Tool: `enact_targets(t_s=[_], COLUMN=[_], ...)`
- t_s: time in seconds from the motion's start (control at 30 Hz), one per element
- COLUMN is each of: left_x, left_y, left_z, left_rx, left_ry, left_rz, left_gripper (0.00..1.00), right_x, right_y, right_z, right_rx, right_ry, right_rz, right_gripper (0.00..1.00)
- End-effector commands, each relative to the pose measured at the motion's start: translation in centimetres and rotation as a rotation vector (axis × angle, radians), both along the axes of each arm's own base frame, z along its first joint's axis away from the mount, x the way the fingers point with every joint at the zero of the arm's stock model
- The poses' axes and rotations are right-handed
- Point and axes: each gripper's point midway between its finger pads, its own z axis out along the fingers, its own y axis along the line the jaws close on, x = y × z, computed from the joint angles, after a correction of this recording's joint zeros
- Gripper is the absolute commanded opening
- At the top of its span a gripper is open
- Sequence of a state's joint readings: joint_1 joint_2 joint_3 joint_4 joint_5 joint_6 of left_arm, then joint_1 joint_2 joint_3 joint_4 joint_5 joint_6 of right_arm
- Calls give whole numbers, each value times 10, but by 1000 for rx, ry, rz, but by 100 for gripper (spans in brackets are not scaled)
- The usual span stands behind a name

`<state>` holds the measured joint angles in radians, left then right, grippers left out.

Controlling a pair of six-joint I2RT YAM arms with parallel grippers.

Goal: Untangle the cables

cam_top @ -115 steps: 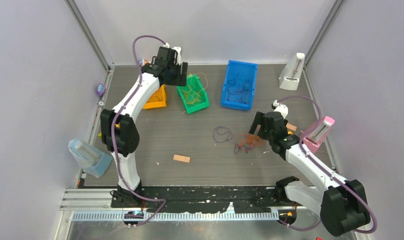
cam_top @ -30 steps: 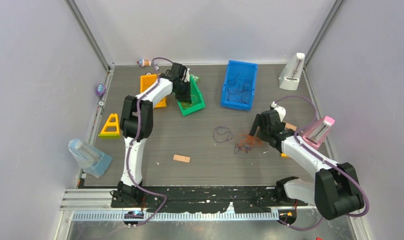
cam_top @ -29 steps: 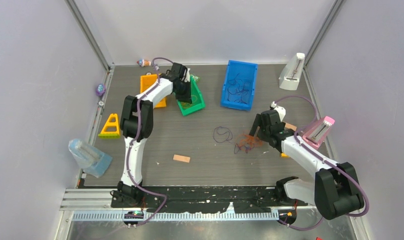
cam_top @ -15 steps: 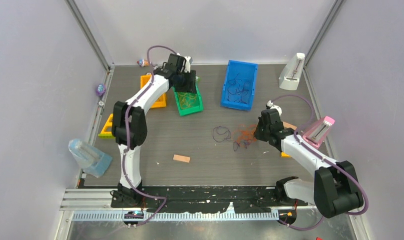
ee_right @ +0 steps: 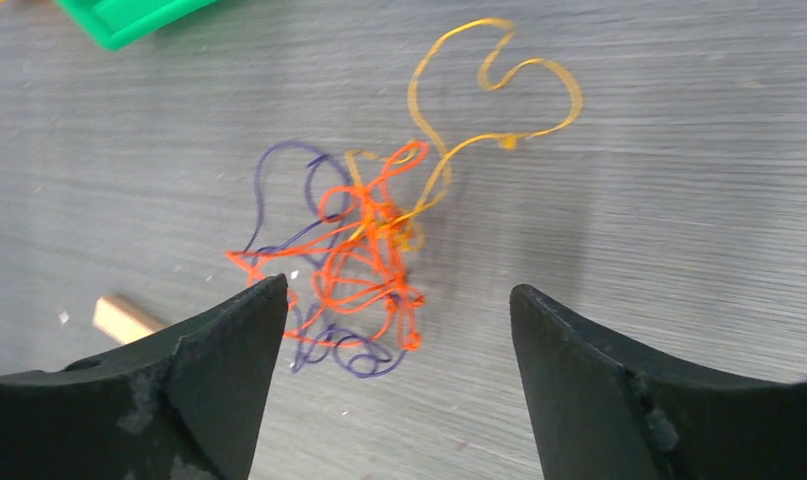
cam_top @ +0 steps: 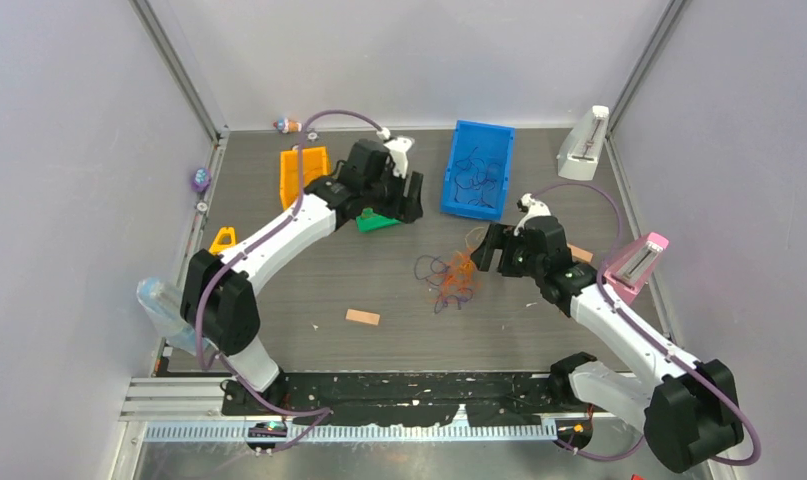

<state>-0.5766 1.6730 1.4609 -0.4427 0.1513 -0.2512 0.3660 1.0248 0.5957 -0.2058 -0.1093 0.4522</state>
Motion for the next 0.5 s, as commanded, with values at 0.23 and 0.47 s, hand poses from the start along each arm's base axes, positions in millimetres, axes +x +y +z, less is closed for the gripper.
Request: enact_targets(t_s=[0.23,0.47], left_x=[-58,-85], left_y=[-10,-27], left_z=[-57,-98], left_rx=[9,1], left_ry=[107,183], left_rz=[-121,-315], left_gripper=[65,66], right_x=[16,17], right_y=[-16,29], right_z=[3,-8], right_rx=[-50,50], right_ry=[-1,20], right_rz=[-64,116], right_gripper=[96,95])
